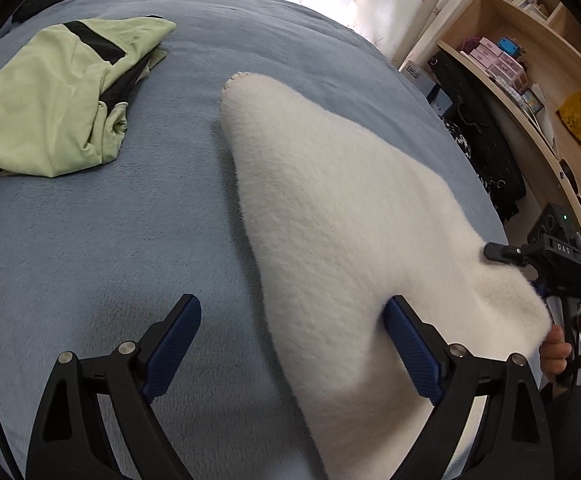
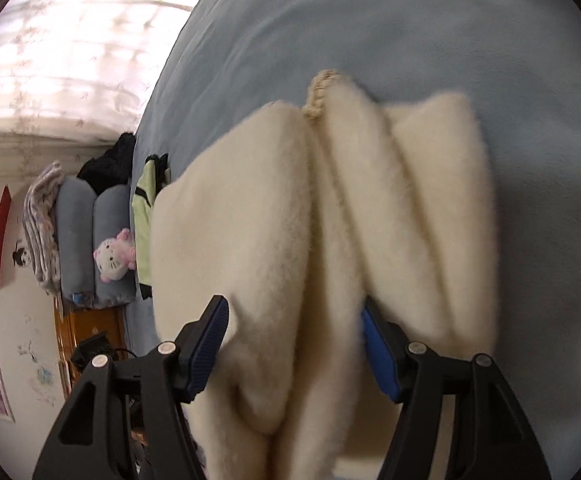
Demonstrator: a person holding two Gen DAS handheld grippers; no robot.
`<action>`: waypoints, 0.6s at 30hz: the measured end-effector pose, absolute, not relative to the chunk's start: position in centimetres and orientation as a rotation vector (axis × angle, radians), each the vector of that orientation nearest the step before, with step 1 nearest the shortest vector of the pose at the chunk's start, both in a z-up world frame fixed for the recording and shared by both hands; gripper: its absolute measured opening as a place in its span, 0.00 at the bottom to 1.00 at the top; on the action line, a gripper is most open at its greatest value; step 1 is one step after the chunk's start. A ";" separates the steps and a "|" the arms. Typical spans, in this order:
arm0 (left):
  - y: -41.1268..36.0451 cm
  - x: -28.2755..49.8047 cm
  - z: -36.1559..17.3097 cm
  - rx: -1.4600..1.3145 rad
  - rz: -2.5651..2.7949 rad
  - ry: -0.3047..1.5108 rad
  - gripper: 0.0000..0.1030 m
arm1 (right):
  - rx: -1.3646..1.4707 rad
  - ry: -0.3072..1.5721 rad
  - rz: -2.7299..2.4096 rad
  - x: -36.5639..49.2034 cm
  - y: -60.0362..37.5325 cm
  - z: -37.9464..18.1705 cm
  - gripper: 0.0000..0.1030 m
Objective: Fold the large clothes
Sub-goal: 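Press the folded bundle flat with both grippers, then grasp the folded bundle edge with the right gripper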
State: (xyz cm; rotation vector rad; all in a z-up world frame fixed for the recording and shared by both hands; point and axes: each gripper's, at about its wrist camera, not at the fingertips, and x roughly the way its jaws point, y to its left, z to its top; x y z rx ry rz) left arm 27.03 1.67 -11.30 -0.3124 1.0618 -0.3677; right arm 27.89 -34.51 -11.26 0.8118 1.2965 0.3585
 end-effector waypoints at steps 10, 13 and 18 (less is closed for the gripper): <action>-0.6 27.4 -10.0 -0.276 -0.356 1.055 0.90 | 0.402 1.187 0.347 27.8 -30.1 -8.4 0.22; -1.6 27.3 -9.1 -0.242 -0.367 1.047 0.89 | 0.316 1.074 0.363 25.5 -29.4 -5.4 0.18; -4.0 26.2 -6.9 -0.182 -0.417 1.010 0.89 | 0.248 0.906 0.379 20.9 -29.3 0.1 0.17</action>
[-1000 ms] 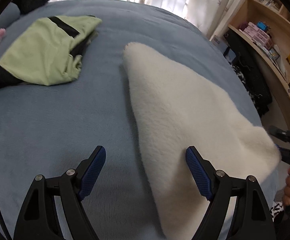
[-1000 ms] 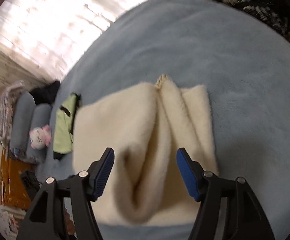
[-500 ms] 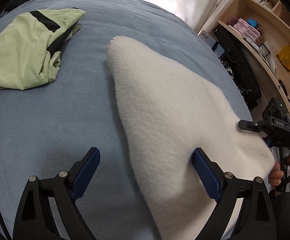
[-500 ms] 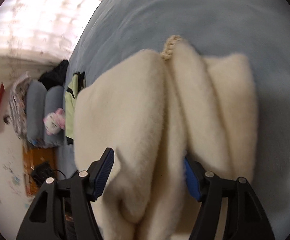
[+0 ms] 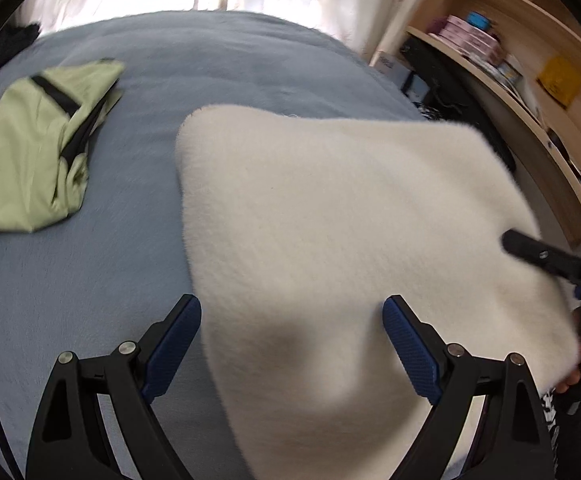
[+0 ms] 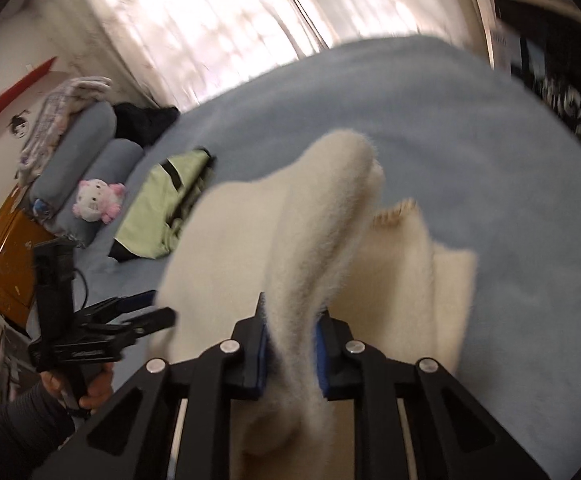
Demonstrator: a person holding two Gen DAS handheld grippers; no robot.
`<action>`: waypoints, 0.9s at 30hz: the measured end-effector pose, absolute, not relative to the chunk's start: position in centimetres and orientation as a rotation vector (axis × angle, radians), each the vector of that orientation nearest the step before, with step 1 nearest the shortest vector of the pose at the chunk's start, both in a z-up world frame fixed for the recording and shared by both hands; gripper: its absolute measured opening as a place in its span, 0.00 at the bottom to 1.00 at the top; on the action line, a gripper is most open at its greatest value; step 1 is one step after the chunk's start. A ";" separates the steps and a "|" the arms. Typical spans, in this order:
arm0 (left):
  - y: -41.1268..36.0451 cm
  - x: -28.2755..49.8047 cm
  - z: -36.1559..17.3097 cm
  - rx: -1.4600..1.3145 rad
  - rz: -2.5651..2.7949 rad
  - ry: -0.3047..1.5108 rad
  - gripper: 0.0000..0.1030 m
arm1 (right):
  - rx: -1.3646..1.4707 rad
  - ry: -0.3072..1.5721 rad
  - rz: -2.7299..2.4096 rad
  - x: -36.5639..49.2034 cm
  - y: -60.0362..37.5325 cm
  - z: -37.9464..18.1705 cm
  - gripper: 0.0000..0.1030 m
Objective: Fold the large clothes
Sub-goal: 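Grasp the folded bundle edge with the right gripper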
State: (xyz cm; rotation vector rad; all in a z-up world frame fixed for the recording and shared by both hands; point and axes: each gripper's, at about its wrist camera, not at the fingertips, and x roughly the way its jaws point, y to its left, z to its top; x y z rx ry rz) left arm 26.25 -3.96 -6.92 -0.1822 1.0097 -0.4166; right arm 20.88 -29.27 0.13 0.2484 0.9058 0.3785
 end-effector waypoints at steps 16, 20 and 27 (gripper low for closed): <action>-11.8 24.9 -7.1 0.036 -0.401 0.922 0.89 | 0.402 0.987 0.144 21.9 -37.5 -8.2 0.18; -10.9 25.1 -6.9 0.012 -0.387 0.922 0.88 | 0.401 0.954 0.190 21.3 -36.9 -6.5 0.18; -6.6 25.8 -7.9 -0.177 -0.329 0.962 0.87 | 0.432 0.971 0.213 22.2 -36.4 -7.9 0.18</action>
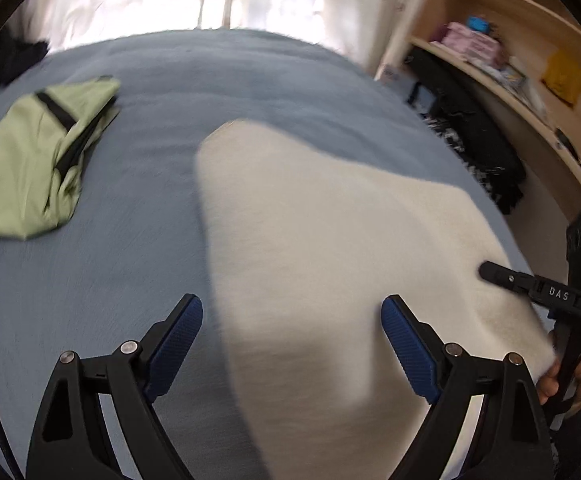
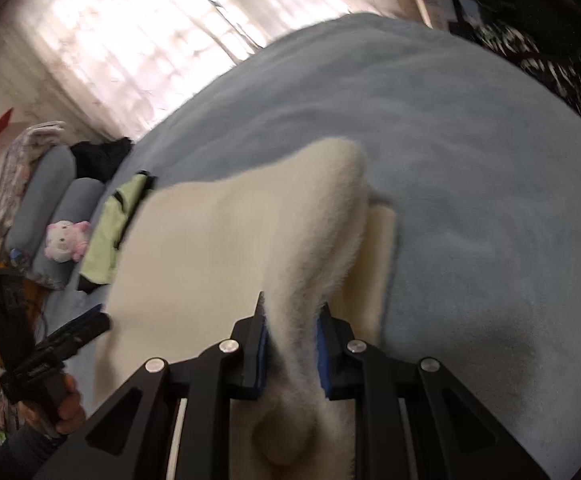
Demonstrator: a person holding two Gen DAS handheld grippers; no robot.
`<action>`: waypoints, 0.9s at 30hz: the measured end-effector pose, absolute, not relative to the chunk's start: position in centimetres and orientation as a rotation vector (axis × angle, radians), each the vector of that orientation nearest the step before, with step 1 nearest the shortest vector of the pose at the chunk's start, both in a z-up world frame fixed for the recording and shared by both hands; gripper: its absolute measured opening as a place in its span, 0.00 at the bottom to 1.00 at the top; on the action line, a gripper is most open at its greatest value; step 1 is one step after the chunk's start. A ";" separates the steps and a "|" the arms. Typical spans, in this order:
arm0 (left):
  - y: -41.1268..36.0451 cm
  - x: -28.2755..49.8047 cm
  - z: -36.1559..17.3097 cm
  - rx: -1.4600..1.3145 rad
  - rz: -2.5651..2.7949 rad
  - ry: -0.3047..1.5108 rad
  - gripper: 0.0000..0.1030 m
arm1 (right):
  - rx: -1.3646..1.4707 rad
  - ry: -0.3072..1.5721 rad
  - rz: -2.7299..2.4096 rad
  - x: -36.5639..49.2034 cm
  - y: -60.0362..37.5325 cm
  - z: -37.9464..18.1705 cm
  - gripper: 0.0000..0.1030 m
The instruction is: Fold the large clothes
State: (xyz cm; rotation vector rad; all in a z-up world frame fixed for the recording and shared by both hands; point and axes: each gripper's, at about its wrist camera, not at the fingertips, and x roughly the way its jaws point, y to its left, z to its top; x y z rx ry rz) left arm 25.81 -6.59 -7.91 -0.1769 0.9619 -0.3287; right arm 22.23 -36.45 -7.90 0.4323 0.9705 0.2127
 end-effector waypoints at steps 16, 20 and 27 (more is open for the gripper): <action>-8.6 19.7 -3.0 -0.032 -0.350 0.848 0.80 | 0.320 0.990 0.120 16.8 -36.0 -2.0 0.33; -10.0 17.7 -2.7 -0.017 -0.382 0.855 0.71 | 0.298 1.006 0.101 14.2 -35.0 -1.7 0.33; -10.7 16.6 -6.7 0.089 -0.291 0.972 0.45 | 0.253 1.108 0.094 12.5 -33.6 -6.4 0.09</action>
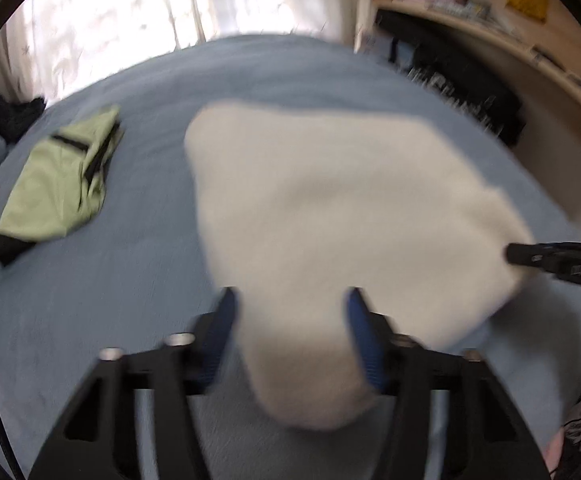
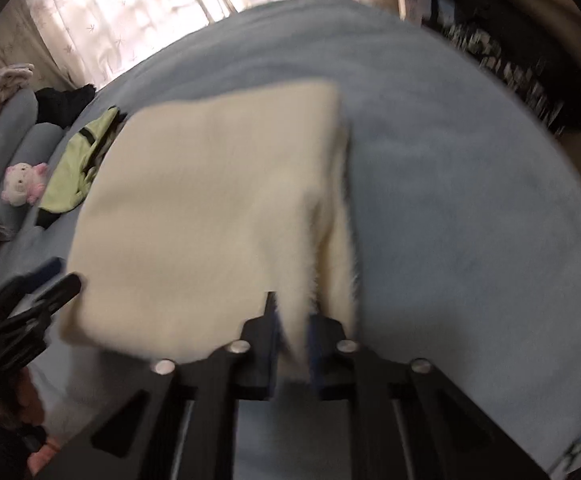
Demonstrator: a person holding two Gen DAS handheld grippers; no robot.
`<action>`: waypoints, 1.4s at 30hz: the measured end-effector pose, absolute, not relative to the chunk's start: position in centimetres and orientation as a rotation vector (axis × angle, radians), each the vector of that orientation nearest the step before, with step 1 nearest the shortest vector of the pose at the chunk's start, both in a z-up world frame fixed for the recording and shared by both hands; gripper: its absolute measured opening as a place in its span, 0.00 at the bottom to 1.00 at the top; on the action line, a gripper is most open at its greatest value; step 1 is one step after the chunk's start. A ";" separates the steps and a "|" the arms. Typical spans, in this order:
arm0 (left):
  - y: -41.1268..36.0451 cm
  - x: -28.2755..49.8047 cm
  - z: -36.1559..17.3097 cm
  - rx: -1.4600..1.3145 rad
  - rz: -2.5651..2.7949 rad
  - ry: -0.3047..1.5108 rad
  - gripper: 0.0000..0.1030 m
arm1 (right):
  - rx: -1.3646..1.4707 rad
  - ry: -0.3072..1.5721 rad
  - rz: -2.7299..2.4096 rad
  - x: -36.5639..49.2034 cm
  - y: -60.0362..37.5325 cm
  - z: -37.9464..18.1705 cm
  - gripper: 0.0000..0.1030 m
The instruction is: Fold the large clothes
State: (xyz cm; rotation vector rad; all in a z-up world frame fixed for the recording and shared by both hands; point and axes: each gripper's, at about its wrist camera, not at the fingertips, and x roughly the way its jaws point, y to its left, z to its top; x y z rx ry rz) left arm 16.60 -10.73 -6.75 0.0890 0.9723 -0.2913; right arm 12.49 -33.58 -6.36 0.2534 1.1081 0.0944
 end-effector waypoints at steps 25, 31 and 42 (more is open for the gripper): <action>-8.3 19.0 -5.0 -0.084 -0.281 0.875 0.45 | 0.192 0.871 0.123 14.4 -27.5 -3.4 0.16; -8.6 24.9 -5.8 -0.170 -0.262 0.880 0.45 | 0.197 0.909 0.160 21.3 -25.8 -5.3 0.16; -7.7 28.6 -7.9 -0.109 -0.217 0.868 0.60 | 0.184 0.902 -0.036 24.4 -32.5 -7.0 0.08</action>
